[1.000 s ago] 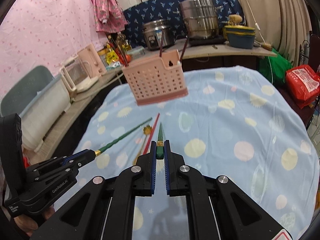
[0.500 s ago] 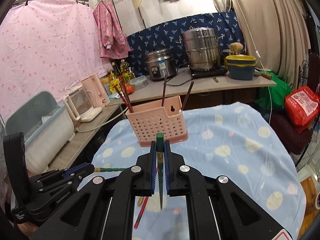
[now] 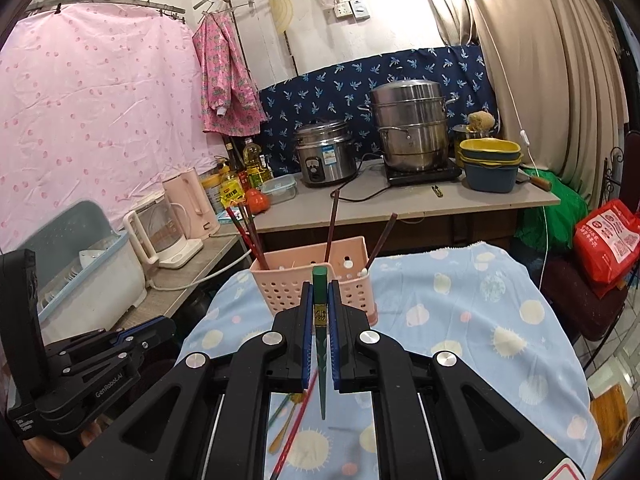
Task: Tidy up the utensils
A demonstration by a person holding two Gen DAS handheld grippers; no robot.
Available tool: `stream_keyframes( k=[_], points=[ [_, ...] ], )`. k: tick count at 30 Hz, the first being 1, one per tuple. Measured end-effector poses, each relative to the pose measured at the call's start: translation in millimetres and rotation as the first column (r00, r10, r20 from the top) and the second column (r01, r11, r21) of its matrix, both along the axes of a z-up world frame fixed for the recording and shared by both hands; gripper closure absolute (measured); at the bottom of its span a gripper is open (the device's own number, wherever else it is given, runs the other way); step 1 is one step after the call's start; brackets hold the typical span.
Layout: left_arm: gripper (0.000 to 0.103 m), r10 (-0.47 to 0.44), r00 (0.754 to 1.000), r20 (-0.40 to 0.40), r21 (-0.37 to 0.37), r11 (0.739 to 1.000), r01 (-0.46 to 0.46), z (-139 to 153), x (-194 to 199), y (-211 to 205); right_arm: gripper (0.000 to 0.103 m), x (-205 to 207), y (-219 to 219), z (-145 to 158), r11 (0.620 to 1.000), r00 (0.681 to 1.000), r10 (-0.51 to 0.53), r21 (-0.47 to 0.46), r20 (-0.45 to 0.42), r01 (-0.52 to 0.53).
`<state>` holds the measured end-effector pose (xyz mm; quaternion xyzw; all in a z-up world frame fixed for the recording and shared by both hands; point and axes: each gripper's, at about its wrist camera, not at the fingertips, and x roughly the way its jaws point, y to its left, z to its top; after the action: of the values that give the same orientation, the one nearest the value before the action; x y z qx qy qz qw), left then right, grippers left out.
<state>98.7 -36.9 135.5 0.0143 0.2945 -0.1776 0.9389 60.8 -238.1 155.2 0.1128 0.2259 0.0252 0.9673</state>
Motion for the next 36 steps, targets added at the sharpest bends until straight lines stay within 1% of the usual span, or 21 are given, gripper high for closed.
stream_keyframes(
  k=[3,5,8,11,12,14,15,16,17,21,23,27,30,32,34,36],
  points=[
    [0.101,0.015,1.0,0.004,-0.013,1.0,-0.015,4.7,8.1,4.8,0.096,3.6,-0.5,1.1,1.0,1.0,-0.002,0.005,0.004,0.002],
    [0.101,0.026,1.0,-0.004,-0.019,0.999,-0.026,2.1,10.5,10.4,0.096,2.5,-1.0,-1.7,1.0,1.0,-0.004,0.008,0.002,0.004],
    [0.1,0.027,0.998,-0.054,-0.022,0.999,-0.029,-15.0,8.7,19.3,0.096,-2.1,-2.3,-11.1,1.0,1.0,-0.007,0.023,-0.017,0.007],
    [0.1,0.035,0.99,-0.135,-0.027,0.999,-0.039,-45.8,3.2,30.7,0.096,-8.3,-3.2,-21.9,0.999,0.999,-0.01,0.043,-0.044,0.012],
    [0.098,0.037,0.985,-0.167,-0.023,0.999,-0.042,-59.6,0.0,35.0,0.096,-10.7,-3.7,-23.6,0.999,0.999,-0.012,0.049,-0.05,0.014],
    [0.087,0.047,0.975,-0.219,-0.014,0.999,-0.051,-82.7,-6.2,42.0,0.096,-15.7,-4.1,-24.5,0.998,0.998,-0.015,0.056,-0.053,0.018],
    [0.079,0.051,0.967,-0.25,-0.008,0.998,-0.054,-96.9,-10.4,45.6,0.096,-19.0,-4.5,-24.2,0.998,0.998,-0.018,0.059,-0.052,0.021],
    [0.074,0.058,0.961,-0.269,0.0,0.998,-0.061,-106.9,-14.0,47.8,0.096,-22.2,-4.6,-23.5,0.998,0.999,-0.02,0.062,-0.05,0.023],
    [0.073,0.064,0.955,-0.29,0.007,0.998,-0.065,-118.0,-18.3,50.0,0.096,-24.1,-4.7,-22.1,0.998,0.999,-0.021,0.063,-0.049,0.024],
    [0.073,0.067,0.923,-0.378,0.037,0.998,-0.057,-159.7,-31.3,53.1,0.096,-32.6,-4.5,-20.5,0.997,0.999,-0.028,0.068,-0.044,0.031],
    [0.073,0.063,0.913,-0.403,0.045,0.998,-0.049,-172.9,-35.1,52.1,0.096,-35.8,-4.3,-20.3,0.997,0.999,-0.03,0.07,-0.044,0.033],
    [0.074,0.052,0.904,-0.424,0.065,0.997,-0.027,-188.8,-41.9,44.9,0.096,-38.9,-3.4,-21.3,0.997,0.999,-0.027,0.068,-0.046,0.031],
    [0.074,0.051,0.896,-0.44,0.062,0.998,-0.026,-196.3,-40.1,44.0,0.096,-42.0,-2.1,-23.1,0.997,0.998,-0.024,0.071,-0.051,0.027],
    [0.078,0.055,0.896,-0.442,0.063,0.998,-0.03,-198.8,-38.1,45.5,0.096,-44.0,-0.3,-24.6,0.997,0.998,-0.021,0.071,-0.053,0.025],
    [0.088,0.051,0.896,-0.44,0.059,0.998,-0.028,-198.9,-38.1,46.2,0.096,-45.1,0.6,-26.0,0.997,0.998,-0.018,0.071,-0.056,0.022],
    [0.094,0.052,0.895,-0.443,0.05,0.998,-0.033,-199.3,-37.6,47.7,0.096,-45.0,1.2,-26.7,0.997,0.998,-0.016,0.072,-0.06,0.02]
  ],
)
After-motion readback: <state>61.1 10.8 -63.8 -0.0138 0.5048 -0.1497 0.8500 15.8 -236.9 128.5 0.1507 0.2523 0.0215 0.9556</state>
